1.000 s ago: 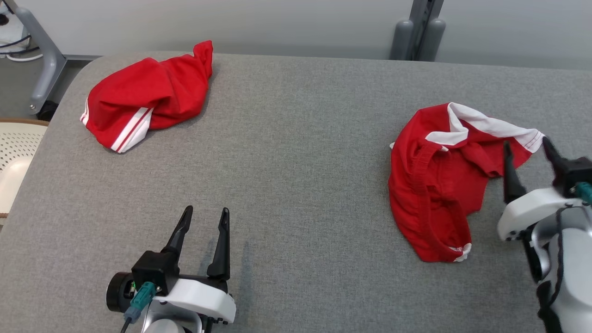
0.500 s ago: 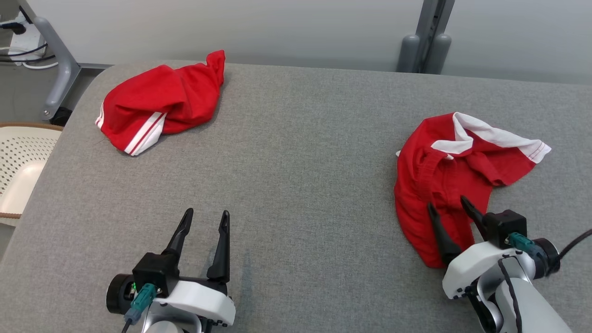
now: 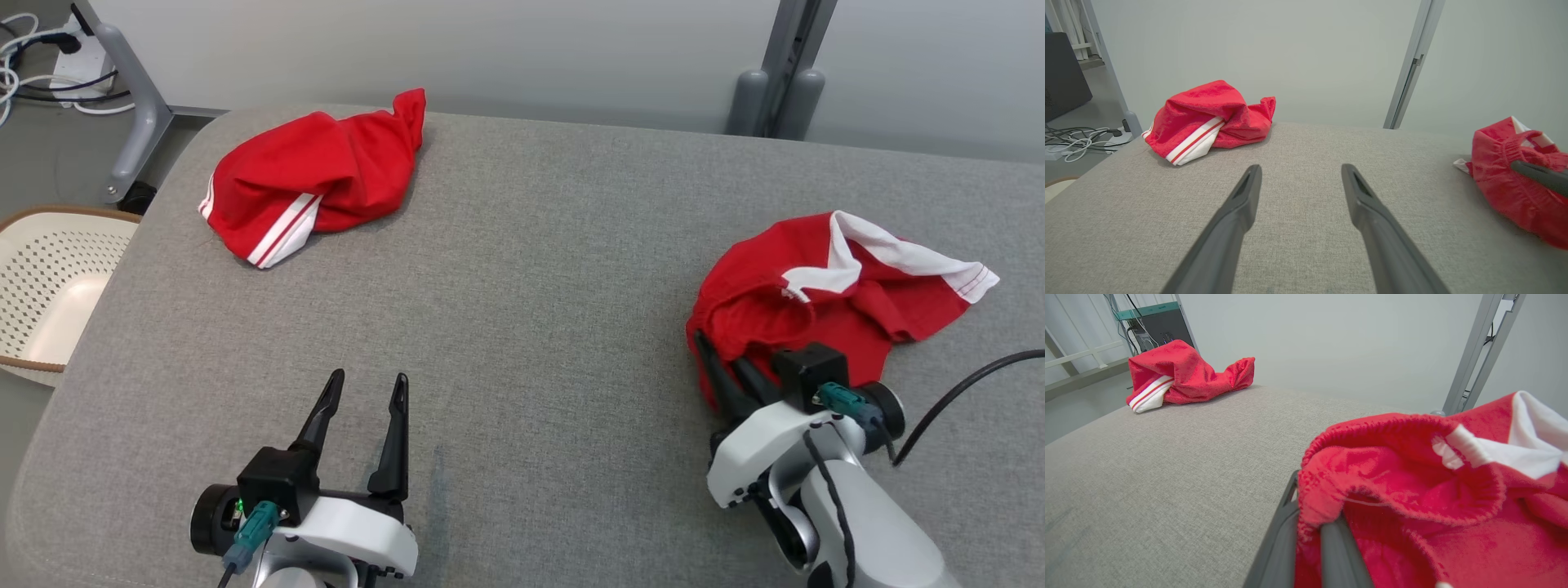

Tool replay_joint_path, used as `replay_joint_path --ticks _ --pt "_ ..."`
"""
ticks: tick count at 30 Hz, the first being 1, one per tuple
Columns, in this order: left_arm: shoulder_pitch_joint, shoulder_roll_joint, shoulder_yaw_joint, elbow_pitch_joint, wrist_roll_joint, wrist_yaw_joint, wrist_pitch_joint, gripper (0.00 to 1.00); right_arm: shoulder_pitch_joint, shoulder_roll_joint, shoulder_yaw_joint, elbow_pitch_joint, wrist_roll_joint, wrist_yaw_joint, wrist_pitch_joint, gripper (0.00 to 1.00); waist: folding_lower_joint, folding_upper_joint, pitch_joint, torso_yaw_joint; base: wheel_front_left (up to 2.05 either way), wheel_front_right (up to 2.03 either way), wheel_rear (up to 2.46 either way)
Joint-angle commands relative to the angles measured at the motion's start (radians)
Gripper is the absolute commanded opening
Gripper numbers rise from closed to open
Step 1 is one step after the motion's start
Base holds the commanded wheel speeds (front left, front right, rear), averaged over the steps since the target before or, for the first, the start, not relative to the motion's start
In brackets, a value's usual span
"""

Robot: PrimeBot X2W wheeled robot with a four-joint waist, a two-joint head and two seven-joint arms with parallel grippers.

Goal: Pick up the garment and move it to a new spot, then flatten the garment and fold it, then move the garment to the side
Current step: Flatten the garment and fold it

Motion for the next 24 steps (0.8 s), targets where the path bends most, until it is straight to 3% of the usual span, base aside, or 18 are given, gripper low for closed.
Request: replay_joint_path --ticks 1,8,15,16,17,18,24 --pt "0.005 0.003 0.001 0.003 -0.002 0.0 -0.002 1.0 -0.009 0.008 0.027 -0.019 0.012 0.0 -0.011 0.0 0.0 0.0 -0.007 0.003 0.0 0.0 0.0" --pt "0.001 0.004 0.003 0.005 0.003 -0.007 -0.002 1.0 -0.027 0.022 0.185 -0.089 0.109 0.0 -0.017 0.0 0.0 0.0 -0.016 0.016 0.0 0.0 0.0" --pt "-0.028 0.003 -0.005 0.016 0.009 -0.016 -0.002 1.0 -0.078 0.02 0.298 -0.035 0.177 0.0 -0.006 0.0 0.0 0.0 -0.015 0.043 0.0 0.0 0.0" --pt "-0.033 0.004 -0.007 0.019 0.01 -0.016 -0.002 1.0 -0.087 0.021 0.317 -0.022 0.185 0.0 0.0 0.17 0.0 0.0 -0.015 0.048 0.0 0.0 0.0" --pt "-0.036 0.004 -0.01 0.021 0.011 -0.017 -0.002 1.0 -0.096 0.022 0.338 -0.015 0.196 0.0 -0.002 0.85 0.0 0.0 -0.015 0.053 0.0 0.0 0.0" --pt "-0.038 0.003 -0.013 0.024 0.011 -0.017 -0.002 1.0 -0.102 0.021 0.356 -0.01 0.211 0.0 -0.003 1.0 0.0 0.0 -0.016 0.058 0.0 0.0 0.0" --pt "-0.049 0.003 -0.011 0.032 0.012 -0.013 -0.002 1.0 -0.12 0.02 0.465 -0.014 0.303 0.0 0.0 1.0 0.0 0.0 -0.021 0.066 0.0 0.0 0.0"
